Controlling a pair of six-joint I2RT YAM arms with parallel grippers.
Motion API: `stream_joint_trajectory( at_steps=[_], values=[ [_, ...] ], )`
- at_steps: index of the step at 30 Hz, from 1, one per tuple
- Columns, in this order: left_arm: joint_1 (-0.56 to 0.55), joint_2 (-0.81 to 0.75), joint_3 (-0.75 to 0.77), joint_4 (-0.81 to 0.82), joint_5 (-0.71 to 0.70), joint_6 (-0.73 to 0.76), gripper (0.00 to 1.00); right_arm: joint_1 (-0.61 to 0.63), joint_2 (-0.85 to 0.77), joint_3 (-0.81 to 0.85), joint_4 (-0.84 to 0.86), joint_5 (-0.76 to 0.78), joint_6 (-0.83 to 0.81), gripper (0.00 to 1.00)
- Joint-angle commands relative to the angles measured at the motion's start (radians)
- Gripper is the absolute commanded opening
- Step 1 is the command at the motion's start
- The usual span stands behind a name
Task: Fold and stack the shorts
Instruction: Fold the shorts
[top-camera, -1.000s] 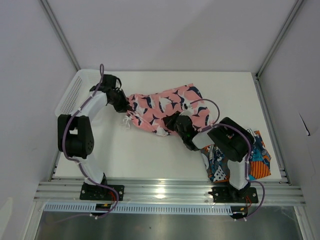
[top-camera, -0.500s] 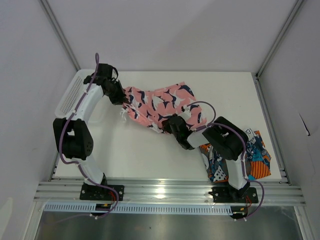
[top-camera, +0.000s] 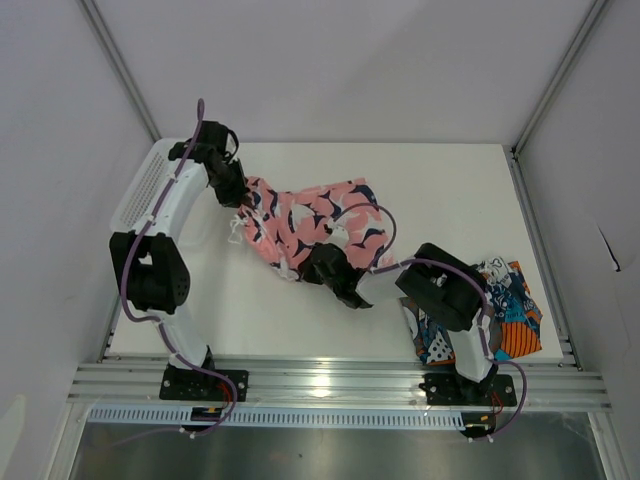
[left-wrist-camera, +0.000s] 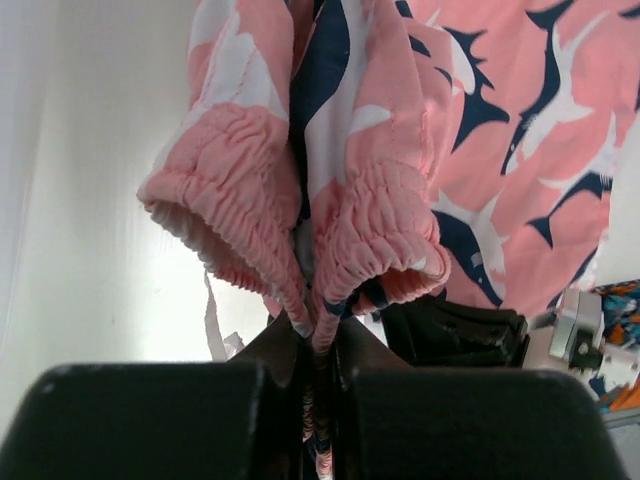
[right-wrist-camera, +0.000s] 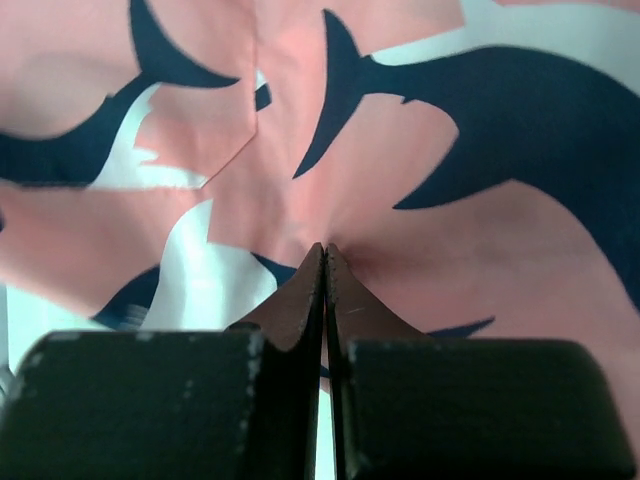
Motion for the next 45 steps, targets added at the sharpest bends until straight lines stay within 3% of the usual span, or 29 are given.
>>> stream_joint_trajectory(
  at_steps=[1,6,10,14,21,27,32,45],
  values=[
    [-0.023,-0.003,0.01,-0.017,-0.059,0.052,0.0,0.069,0.011,0.03,-0.154,0.042,-0.024,0.0],
    [-0.053,-0.003,0.034,-0.044,-0.102,0.068,0.0,0.109,0.002,0.095,-0.246,0.031,-0.065,0.0],
    [-0.069,-0.03,0.03,-0.046,-0.139,0.077,0.0,0.051,-0.058,0.106,-0.254,-0.042,-0.099,0.0],
    [-0.076,-0.038,0.044,-0.066,-0.173,0.085,0.0,-0.045,-0.064,0.184,-0.297,-0.26,-0.119,0.0],
    [-0.079,-0.052,0.048,-0.076,-0.228,0.095,0.0,-0.164,-0.009,0.322,-0.303,-0.509,-0.151,0.0],
    [-0.081,-0.052,0.054,-0.078,-0.244,0.101,0.0,-0.23,0.1,0.405,-0.178,-0.677,-0.119,0.0],
    [-0.085,-0.046,0.056,-0.08,-0.245,0.105,0.0,-0.251,0.195,0.534,-0.171,-0.696,-0.109,0.0],
    [-0.11,-0.041,0.076,-0.096,-0.263,0.109,0.0,-0.305,0.33,0.629,0.006,-0.702,-0.04,0.0]
  ],
)
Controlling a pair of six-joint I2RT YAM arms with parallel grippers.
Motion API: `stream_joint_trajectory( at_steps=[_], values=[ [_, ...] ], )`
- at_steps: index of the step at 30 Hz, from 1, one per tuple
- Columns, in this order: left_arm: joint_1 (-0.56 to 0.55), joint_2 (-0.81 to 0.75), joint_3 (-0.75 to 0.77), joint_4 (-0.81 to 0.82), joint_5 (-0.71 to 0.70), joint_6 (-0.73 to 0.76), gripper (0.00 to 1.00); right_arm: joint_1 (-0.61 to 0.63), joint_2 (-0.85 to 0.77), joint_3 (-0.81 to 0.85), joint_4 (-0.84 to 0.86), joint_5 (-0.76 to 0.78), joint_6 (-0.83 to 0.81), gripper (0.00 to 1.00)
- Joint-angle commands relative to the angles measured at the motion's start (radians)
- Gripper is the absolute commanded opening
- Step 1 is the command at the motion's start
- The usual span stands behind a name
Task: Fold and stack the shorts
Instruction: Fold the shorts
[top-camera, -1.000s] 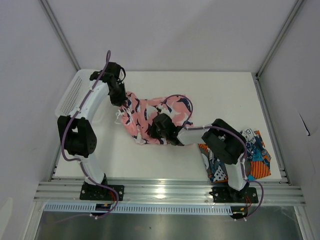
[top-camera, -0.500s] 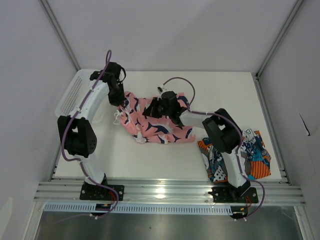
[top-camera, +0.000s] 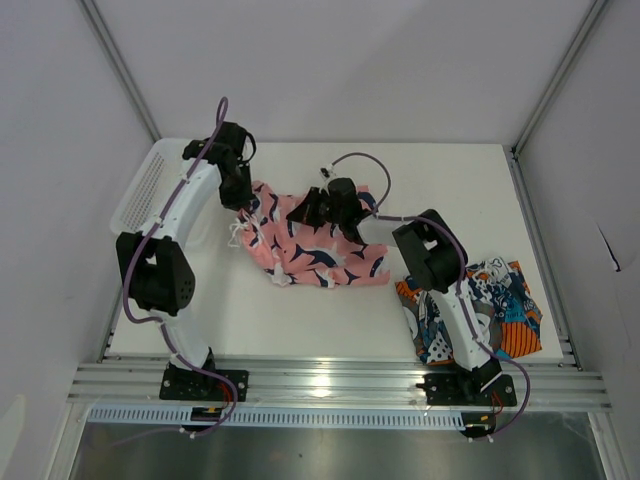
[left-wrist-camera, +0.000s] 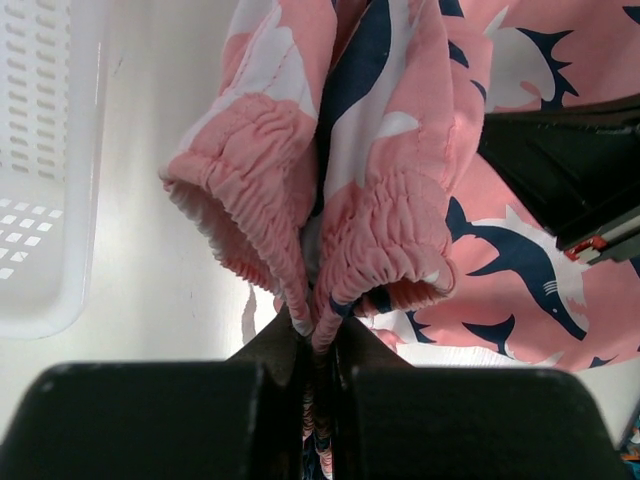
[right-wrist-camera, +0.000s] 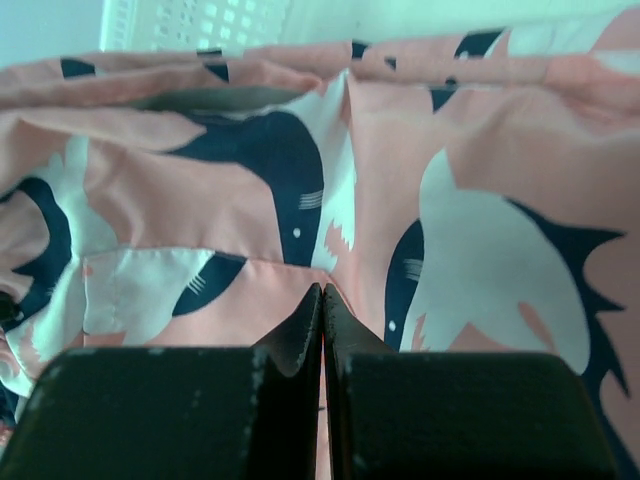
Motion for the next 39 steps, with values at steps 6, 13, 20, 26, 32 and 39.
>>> stream_joint_trajectory(
  at_steps=[6,13,20,26,32,39],
  values=[
    [-0.019,-0.035,0.044,-0.008,-0.023,0.023,0.0,-0.015,0.063,0.114,0.102,-0.003,0.03,0.0],
    [-0.026,-0.042,0.044,-0.012,-0.023,0.023,0.0,-0.015,0.165,0.251,0.045,0.056,0.042,0.0],
    [-0.051,-0.042,0.057,-0.02,-0.038,0.018,0.0,-0.009,0.229,0.295,-0.042,0.201,0.042,0.0],
    [-0.08,-0.006,0.101,-0.038,-0.046,0.006,0.0,0.01,0.206,0.335,-0.111,0.262,0.0,0.02],
    [-0.089,0.04,0.158,-0.075,-0.053,-0.046,0.0,0.002,0.104,0.332,-0.145,0.245,-0.027,0.07],
    [-0.088,0.133,0.274,-0.13,-0.06,-0.073,0.0,-0.041,-0.114,0.176,-0.193,0.235,-0.105,0.18]
  ],
)
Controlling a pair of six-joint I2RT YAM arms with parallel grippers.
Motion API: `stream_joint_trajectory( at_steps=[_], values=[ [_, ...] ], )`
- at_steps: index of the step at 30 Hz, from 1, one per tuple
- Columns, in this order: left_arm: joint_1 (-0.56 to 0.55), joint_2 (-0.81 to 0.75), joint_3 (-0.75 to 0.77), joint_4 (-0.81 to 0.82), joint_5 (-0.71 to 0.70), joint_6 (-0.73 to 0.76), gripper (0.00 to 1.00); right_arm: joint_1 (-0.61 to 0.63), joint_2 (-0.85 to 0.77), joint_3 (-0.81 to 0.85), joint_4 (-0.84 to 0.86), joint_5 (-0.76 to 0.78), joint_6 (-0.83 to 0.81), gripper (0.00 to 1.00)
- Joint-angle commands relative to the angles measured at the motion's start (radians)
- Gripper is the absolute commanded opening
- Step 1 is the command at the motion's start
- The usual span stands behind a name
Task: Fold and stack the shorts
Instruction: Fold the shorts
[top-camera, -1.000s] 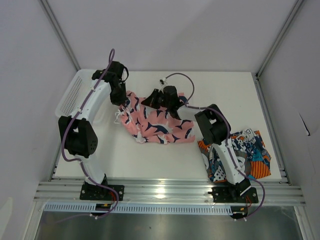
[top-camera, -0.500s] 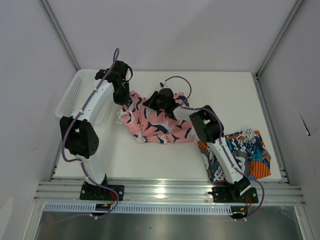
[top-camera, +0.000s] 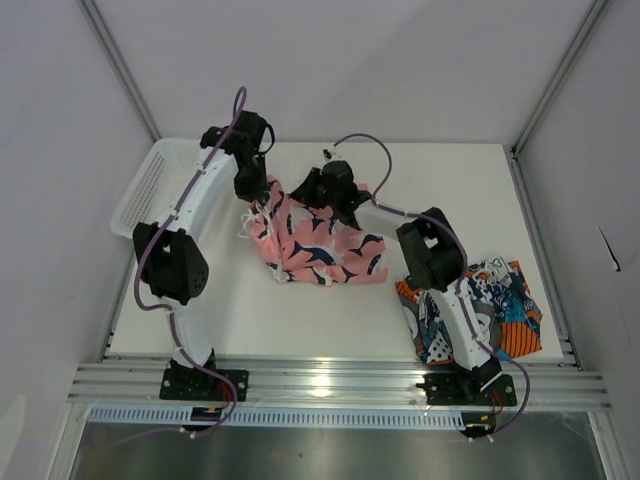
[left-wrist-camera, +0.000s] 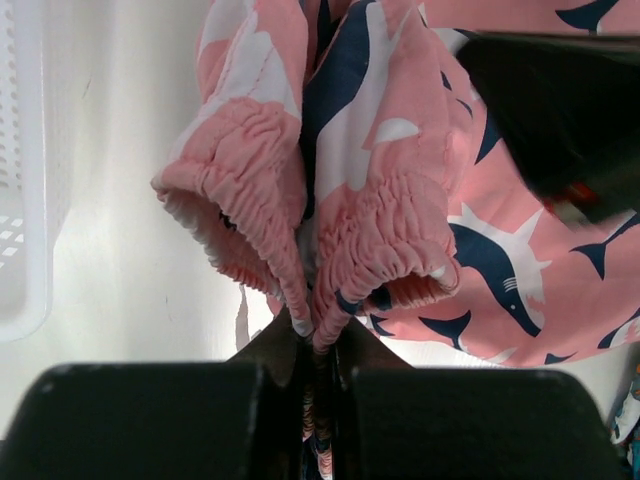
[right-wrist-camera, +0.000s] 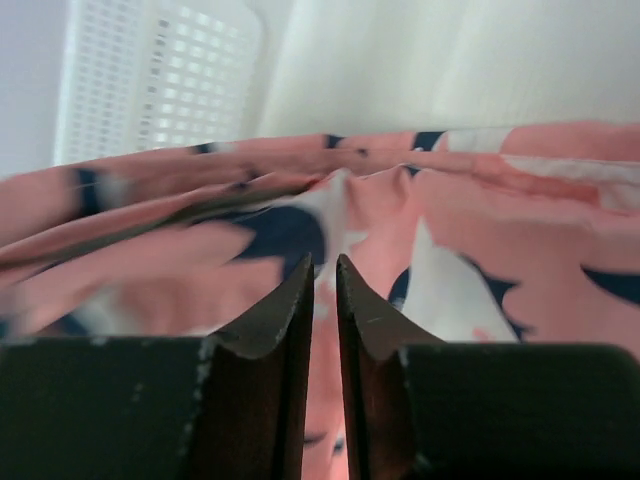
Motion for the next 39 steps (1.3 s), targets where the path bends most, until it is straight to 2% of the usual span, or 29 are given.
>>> stream_joint_trajectory(
  at_steps=[1,10,15,19,30,39],
  values=[
    [-0.004,0.038,0.087,-0.035,-0.016,-0.03,0.0,-0.047,-0.241,-0.083,0.0,0.01,-0.074,0.18],
    [-0.004,0.093,0.179,-0.069,-0.02,-0.041,0.0,-0.172,-0.534,-0.359,-0.33,0.042,-0.261,0.17],
    [-0.007,0.142,0.23,-0.086,-0.02,-0.045,0.0,-0.121,-0.57,-0.498,-0.414,0.088,-0.315,0.12],
    [-0.012,0.173,0.253,-0.095,-0.02,-0.051,0.0,-0.049,-0.547,-0.557,-0.394,0.116,-0.298,0.08],
    [-0.03,0.182,0.249,-0.112,-0.079,-0.054,0.0,0.165,-0.419,-0.517,-0.41,0.18,-0.238,0.04],
    [-0.025,0.124,0.158,-0.127,-0.173,-0.041,0.0,0.322,-0.314,-0.405,-0.396,0.18,-0.175,0.02]
  ],
)
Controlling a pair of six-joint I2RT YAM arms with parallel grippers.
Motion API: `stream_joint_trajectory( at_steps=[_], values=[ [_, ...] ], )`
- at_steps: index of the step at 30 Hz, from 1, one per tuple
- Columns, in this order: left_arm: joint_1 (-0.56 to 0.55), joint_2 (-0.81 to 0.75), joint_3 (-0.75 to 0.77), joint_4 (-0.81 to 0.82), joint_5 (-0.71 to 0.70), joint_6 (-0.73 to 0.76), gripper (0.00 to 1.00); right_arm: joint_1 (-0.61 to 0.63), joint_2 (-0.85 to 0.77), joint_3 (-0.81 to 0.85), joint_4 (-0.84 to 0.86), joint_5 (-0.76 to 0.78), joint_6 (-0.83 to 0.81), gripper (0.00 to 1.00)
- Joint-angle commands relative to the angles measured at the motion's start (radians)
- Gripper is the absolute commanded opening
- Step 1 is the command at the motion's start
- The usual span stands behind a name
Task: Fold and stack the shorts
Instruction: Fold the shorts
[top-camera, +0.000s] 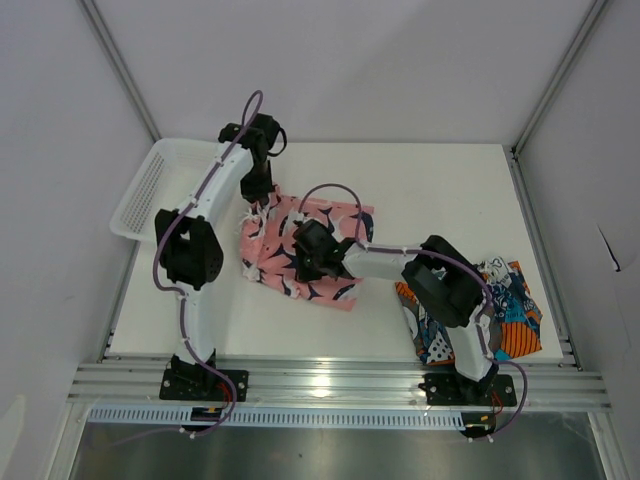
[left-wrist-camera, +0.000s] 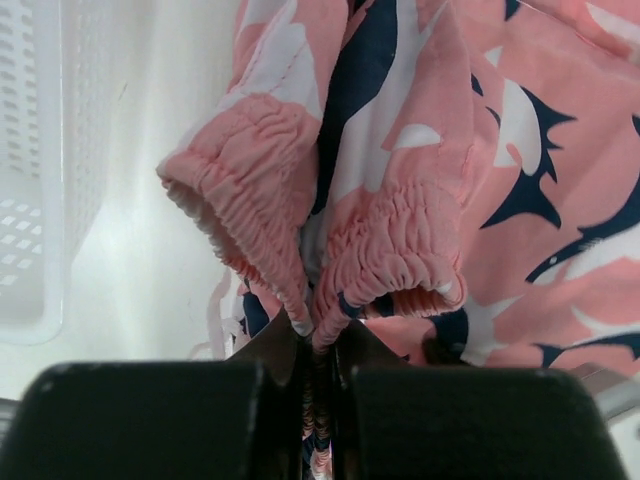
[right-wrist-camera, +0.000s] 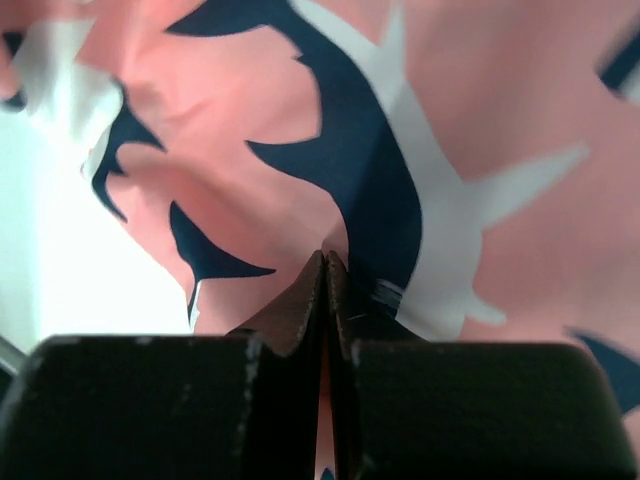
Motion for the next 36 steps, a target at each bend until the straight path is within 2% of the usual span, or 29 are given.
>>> stream_joint_trajectory(
  at_steps=[1,6,7,8,11,13,16,17,20,29,36],
  values=[
    [-0.003,-0.07,-0.03,-0.025,-0.063,0.006,0.0,0.059,0.068,0.081,-0.007,0.005,0.03,0.02],
    [-0.003,-0.111,-0.086,-0.008,-0.083,0.012,0.0,0.067,0.051,0.092,0.04,-0.04,0.044,0.05],
    [-0.003,-0.13,-0.114,-0.003,-0.078,0.016,0.0,0.058,0.033,0.063,0.084,-0.059,0.045,0.07],
    [-0.006,-0.14,-0.125,0.013,-0.083,0.016,0.0,0.033,-0.004,0.046,0.11,-0.082,0.053,0.14],
    [-0.008,-0.191,-0.185,0.049,-0.083,0.016,0.0,-0.011,-0.051,-0.004,0.196,-0.194,0.074,0.18],
    [-0.009,-0.211,-0.211,0.061,-0.083,0.016,0.0,-0.053,-0.099,-0.019,0.21,-0.233,0.083,0.25],
    [-0.014,-0.232,-0.236,0.073,-0.089,0.024,0.0,-0.097,-0.174,-0.059,0.186,-0.253,0.09,0.34],
    [-0.016,-0.24,-0.242,0.077,-0.094,0.026,0.0,-0.108,-0.191,-0.076,0.166,-0.239,0.088,0.41],
    [-0.023,-0.262,-0.27,0.09,-0.111,0.03,0.0,-0.153,-0.255,-0.123,0.086,-0.207,0.077,0.45],
    [-0.059,-0.279,-0.282,0.09,-0.158,0.024,0.0,-0.266,-0.381,-0.274,-0.015,-0.066,0.041,0.41],
    [-0.089,-0.289,-0.271,0.074,-0.193,0.006,0.0,-0.283,-0.263,-0.229,-0.027,-0.052,-0.005,0.35]
  ],
)
